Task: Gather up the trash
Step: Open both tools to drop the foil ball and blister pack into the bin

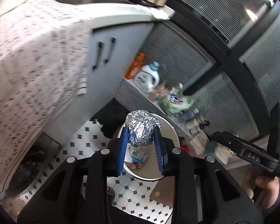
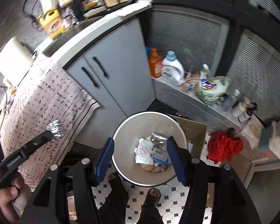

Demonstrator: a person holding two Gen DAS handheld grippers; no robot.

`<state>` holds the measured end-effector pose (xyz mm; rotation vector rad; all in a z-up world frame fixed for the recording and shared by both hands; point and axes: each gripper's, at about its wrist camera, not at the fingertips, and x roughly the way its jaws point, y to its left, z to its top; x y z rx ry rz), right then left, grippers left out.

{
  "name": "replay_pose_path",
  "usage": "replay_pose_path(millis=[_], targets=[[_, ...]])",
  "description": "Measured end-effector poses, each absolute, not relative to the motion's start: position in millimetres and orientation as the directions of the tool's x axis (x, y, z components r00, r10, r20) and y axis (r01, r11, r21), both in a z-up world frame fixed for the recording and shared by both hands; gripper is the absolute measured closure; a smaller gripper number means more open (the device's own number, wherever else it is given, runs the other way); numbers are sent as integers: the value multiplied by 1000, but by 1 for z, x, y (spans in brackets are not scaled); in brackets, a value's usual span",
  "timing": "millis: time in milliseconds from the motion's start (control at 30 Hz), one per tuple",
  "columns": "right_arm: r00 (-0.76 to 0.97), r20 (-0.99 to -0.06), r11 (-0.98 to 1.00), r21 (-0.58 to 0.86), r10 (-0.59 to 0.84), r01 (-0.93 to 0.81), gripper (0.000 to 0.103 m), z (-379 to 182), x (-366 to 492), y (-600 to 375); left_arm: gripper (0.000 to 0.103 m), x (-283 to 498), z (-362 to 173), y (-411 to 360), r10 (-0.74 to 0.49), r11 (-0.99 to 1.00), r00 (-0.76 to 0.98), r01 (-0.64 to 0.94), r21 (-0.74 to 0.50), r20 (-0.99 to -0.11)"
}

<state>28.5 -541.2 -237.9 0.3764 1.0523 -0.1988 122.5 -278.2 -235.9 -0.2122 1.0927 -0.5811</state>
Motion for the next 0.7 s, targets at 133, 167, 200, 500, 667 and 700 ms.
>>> replay_pose_path(millis=[133,167,200,500,667,700], targets=[[488,-873,902,204,-8,380,45,-232,7,-557,75,120,-243,-308,-574,798,269,395,-455,-773],[487,-873,897,205,-14,392,45,-231,2,-560,74,119,-244,-314,-582,789,255,406,-461,-772],[488,-873,893,205,-19,400,45,-230,-3,-563,74,119,-246,-322,-589,780,237,418,-466,-772],[493,-866,860,193,-76,472,45,-220,-30,-584,26,115,-241,-358,-670,693,153,479,-538,-727],[507,-860,866,212,-55,454,45,-219,-23,-575,23,123,-228,-334,-650,723,201,461,-515,-733],[511,-858,869,216,-48,445,45,-218,-20,-572,23,125,-224,-326,-645,732,219,453,-509,-732]])
